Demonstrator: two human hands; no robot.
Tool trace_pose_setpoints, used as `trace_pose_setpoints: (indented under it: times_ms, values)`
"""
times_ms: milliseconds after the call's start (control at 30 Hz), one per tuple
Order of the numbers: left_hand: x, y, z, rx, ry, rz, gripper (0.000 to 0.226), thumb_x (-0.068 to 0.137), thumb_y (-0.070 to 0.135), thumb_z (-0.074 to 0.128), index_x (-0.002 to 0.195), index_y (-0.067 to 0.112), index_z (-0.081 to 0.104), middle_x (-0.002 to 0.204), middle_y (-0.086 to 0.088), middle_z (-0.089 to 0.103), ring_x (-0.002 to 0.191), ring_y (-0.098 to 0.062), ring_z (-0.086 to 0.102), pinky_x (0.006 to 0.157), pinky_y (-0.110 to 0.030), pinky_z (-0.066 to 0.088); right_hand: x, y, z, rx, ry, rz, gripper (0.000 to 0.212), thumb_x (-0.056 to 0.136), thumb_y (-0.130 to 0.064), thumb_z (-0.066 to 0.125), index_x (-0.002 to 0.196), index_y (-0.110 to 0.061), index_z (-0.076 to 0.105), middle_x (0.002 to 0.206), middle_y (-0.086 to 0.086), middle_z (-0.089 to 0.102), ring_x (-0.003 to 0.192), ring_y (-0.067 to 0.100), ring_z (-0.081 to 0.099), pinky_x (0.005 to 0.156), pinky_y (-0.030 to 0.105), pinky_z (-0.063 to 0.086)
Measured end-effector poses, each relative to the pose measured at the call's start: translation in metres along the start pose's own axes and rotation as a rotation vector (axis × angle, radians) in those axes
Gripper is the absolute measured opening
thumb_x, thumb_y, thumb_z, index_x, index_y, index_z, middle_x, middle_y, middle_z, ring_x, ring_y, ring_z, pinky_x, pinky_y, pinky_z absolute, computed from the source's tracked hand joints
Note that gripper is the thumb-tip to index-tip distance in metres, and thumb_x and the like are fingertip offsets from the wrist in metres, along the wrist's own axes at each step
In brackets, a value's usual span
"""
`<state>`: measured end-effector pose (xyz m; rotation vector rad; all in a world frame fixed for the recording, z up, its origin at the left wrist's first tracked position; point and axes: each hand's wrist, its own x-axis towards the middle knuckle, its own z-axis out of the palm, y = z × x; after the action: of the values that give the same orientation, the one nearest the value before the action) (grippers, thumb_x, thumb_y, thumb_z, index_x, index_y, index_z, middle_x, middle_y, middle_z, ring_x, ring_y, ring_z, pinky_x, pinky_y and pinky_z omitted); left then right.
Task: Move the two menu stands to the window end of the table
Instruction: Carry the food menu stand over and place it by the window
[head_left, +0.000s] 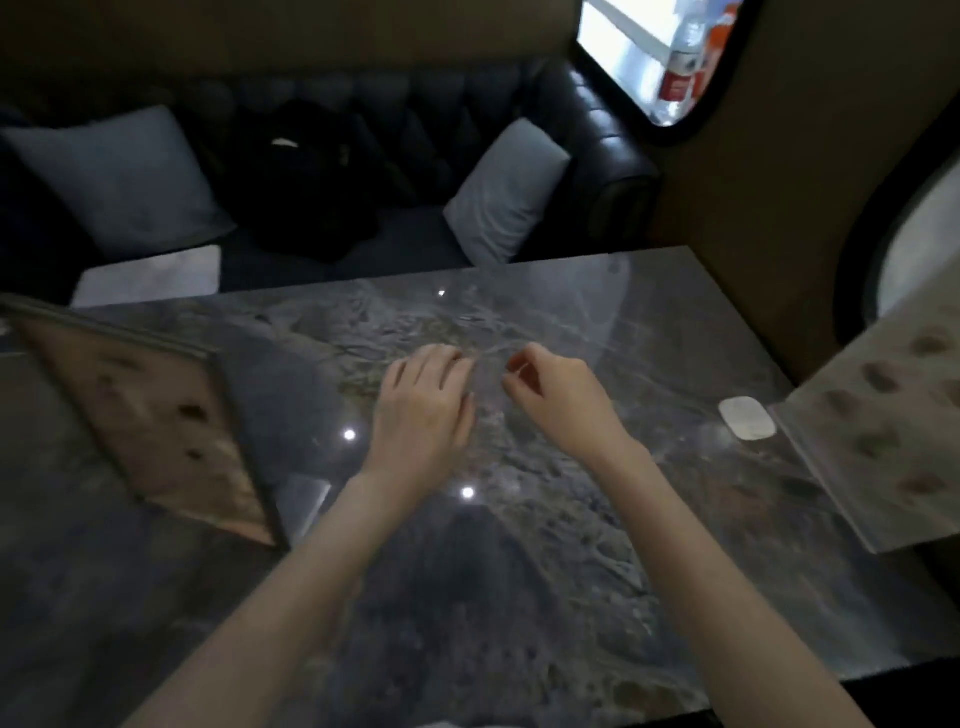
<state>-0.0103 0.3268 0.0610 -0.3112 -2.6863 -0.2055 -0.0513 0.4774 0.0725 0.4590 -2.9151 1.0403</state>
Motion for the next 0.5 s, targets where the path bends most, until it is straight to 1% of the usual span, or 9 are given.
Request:
trace_pose_setpoints:
  times_ms: [67,133,233,300,333,400,467,500]
  values:
    - [-0.019,-0.027,-0.015,0.031,0.07,-0.009,0.032,0.081,0.018,0.054,0.108,0.004,0.064,0.118,-0.015,0.064,0.112,-0.03,0.059,0.094,-0.038,0.038,0.002,-0.032,0.021,0.066,-0.006,-0.041,0.025,0.088,-0.024,0.053,0.109,-0.011,0.056,0.094,0.009,0.069,0.092,0.028,0.062,0.078,0.039,0.05]
    - [-0.042,-0.059,-0.029,0.066,0.158,-0.027,0.034,0.084,0.018,0.052,0.113,0.005,0.062,0.126,-0.016,0.06,0.12,-0.03,0.054,0.099,-0.039,0.033,0.002,-0.064,0.047,0.127,-0.025,-0.095,0.031,0.087,-0.023,0.054,0.117,-0.012,0.052,0.101,0.009,0.067,0.098,0.027,0.061,0.083,0.041,0.049]
    - [-0.077,-0.11,-0.043,0.139,0.306,-0.061,0.036,0.087,0.016,0.051,0.121,0.006,0.058,0.134,-0.016,0.053,0.128,-0.027,0.041,0.103,-0.042,0.031,0.0,-0.103,0.089,0.214,-0.075,-0.157,0.051,0.084,-0.025,0.059,0.13,-0.015,0.039,0.119,0.009,0.061,0.11,0.023,0.056,0.091,0.04,0.047]
    - [-0.102,-0.139,-0.046,0.188,0.348,-0.117,0.04,0.088,0.017,0.051,0.127,0.007,0.05,0.139,-0.015,0.045,0.13,-0.027,0.034,0.106,-0.043,0.027,-0.002,-0.118,0.115,0.228,-0.122,-0.169,0.065,0.082,-0.031,0.062,0.137,-0.018,0.03,0.131,0.007,0.053,0.12,0.02,0.048,0.097,0.038,0.044]
    - [-0.114,-0.152,-0.046,0.205,0.337,-0.164,0.044,0.089,0.02,0.05,0.131,0.007,0.045,0.141,-0.015,0.039,0.131,-0.028,0.031,0.108,-0.044,0.024,-0.002,-0.124,0.127,0.232,-0.149,-0.173,0.071,0.08,-0.033,0.064,0.139,-0.019,0.027,0.136,0.006,0.049,0.125,0.019,0.044,0.099,0.036,0.042]
    - [-0.136,-0.178,-0.043,0.202,0.243,-0.302,0.053,0.09,0.028,0.046,0.137,0.006,0.035,0.146,-0.018,0.029,0.135,-0.029,0.024,0.111,-0.044,0.016,-0.004,-0.132,0.15,0.24,-0.195,-0.171,0.078,0.078,-0.037,0.066,0.141,-0.021,0.022,0.143,0.004,0.041,0.13,0.017,0.038,0.103,0.034,0.038]
    - [-0.151,-0.202,-0.039,0.135,0.111,-0.461,0.063,0.09,0.038,0.038,0.142,0.005,0.026,0.151,-0.02,0.022,0.139,-0.029,0.017,0.113,-0.047,0.012,-0.004,-0.137,0.172,0.241,-0.218,-0.144,0.081,0.076,-0.039,0.068,0.141,-0.022,0.024,0.144,0.002,0.04,0.131,0.016,0.036,0.106,0.038,0.038]
    - [-0.156,-0.213,-0.036,0.089,0.052,-0.534,0.067,0.09,0.043,0.034,0.144,0.005,0.021,0.154,-0.019,0.017,0.141,-0.028,0.014,0.113,-0.048,0.011,-0.004,-0.139,0.181,0.248,-0.224,-0.133,0.079,0.075,-0.039,0.069,0.139,-0.022,0.027,0.142,0.0,0.042,0.13,0.015,0.038,0.105,0.039,0.04]
